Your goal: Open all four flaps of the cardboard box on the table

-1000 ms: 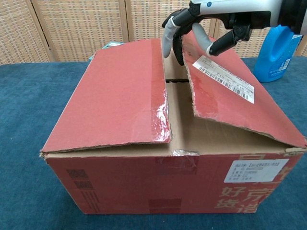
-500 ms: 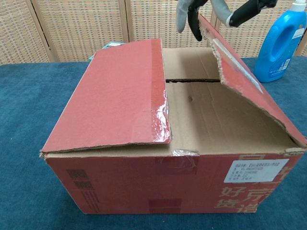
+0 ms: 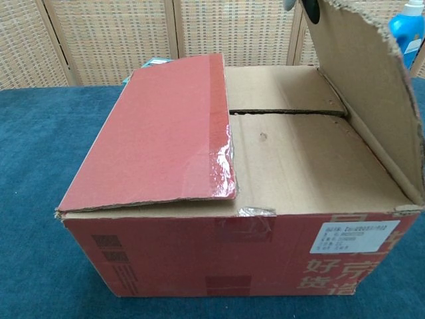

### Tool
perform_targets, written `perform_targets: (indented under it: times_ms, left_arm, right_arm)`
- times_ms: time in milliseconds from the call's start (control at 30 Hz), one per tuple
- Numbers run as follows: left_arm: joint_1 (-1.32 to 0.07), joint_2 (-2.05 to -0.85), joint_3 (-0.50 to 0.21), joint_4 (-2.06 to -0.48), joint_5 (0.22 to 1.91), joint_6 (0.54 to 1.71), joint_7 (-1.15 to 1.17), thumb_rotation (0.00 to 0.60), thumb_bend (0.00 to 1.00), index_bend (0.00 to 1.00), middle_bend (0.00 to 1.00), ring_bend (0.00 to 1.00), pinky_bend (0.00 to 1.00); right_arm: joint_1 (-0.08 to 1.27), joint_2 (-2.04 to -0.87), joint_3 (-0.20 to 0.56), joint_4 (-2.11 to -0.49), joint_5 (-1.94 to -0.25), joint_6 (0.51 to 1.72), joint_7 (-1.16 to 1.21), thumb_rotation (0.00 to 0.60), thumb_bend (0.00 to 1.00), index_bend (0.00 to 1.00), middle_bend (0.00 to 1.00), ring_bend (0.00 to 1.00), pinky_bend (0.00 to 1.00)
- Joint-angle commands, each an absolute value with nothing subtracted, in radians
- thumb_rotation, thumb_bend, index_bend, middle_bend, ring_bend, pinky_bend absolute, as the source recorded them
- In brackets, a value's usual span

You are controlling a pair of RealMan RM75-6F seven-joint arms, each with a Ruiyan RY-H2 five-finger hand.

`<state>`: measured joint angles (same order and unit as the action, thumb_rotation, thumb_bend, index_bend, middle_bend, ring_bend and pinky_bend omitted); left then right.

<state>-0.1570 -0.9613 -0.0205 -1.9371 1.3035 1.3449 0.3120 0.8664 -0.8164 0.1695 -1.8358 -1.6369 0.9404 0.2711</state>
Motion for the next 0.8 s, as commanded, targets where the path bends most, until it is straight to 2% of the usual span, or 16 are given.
perform_targets:
  times_ms: [33,500,800]
  left_arm:
    - [-0.157,-0.961,-0.020,-1.937,1.304,1.345,0.313,0.519,0.27,0.00,0.00,0.00,0.00]
    - [-0.161,-0.960,-0.019,-1.945,1.307,1.343,0.323,0.520,0.27,0.00,0.00,0.00,0.00]
    - [-0.165,-0.954,-0.019,-1.954,1.314,1.343,0.332,0.519,0.27,0.00,0.00,0.00,0.00]
  right_arm:
    - [0.848,-0.782,0.171,-1.841,-1.630,0.955,0.284,0.600,1.00,0.35,0.50,0.05,0.00]
    - [0.768,-0.658,0.149,-1.830,-1.648,0.993,0.336,0.600,1.00,0.35,0.50,0.05,0.00]
    - [0.717,-0.644,0.127,-1.790,-1.658,1.015,0.387,0.600,1.00,0.35,0.49,0.05,0.00]
